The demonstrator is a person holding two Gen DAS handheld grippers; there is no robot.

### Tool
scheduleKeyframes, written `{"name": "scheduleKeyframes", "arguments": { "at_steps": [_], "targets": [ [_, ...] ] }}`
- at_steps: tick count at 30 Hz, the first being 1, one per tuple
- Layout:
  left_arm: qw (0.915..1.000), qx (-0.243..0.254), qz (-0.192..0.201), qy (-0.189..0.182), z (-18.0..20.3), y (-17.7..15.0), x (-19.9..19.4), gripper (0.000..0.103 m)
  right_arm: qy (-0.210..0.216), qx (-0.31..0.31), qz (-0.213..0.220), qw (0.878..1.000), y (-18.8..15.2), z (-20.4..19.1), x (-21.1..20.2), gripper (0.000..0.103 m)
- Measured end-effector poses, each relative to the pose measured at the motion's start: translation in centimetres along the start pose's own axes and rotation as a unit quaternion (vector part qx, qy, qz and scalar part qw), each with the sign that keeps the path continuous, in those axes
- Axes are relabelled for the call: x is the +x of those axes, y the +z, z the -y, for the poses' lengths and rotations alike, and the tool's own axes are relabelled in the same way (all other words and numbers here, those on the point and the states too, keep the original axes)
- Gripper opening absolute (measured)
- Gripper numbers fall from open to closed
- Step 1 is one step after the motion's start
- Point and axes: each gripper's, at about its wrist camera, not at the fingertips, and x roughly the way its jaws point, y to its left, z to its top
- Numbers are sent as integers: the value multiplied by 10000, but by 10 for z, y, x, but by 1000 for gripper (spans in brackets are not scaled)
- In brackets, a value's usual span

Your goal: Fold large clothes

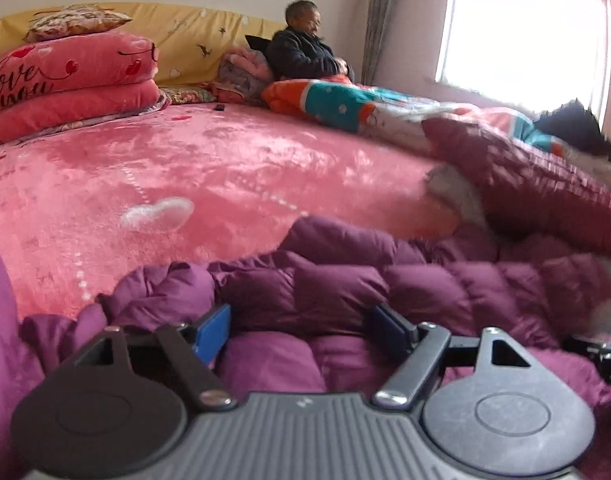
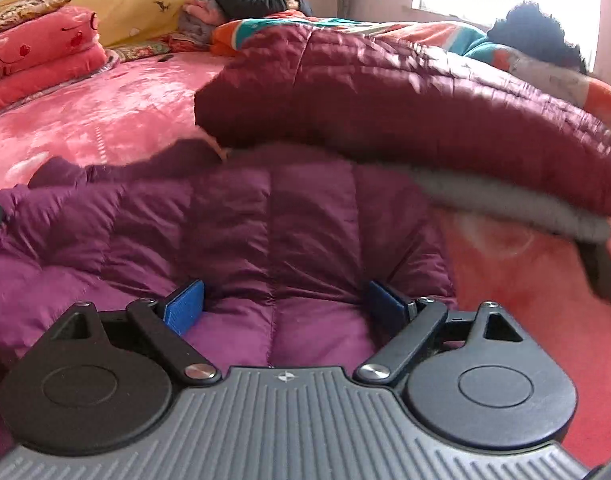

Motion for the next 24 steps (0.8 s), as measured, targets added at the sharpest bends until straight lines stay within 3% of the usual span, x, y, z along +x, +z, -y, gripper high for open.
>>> {"name": "scheduleKeyframes", "arguments": {
  "at_steps": [2, 12, 18, 24],
  "targets": [
    [10000, 93, -23, -25, 3, -4, 4, 86, -104, -121, 118, 9998, -9, -7, 2, 103],
    [9997, 209, -144, 13, 8, -3, -2, 88, -186, -188, 278, 9993, -14, -4, 4, 103],
    [9997, -6, 235, -46, 22, 4, -81, 88, -48, 37, 371, 9993, -14, 4, -15, 103],
    [9983, -125, 533, 180, 23, -8, -173, 91, -19, 506, 635, 9967, -27, 15, -73, 103]
  ]
}}
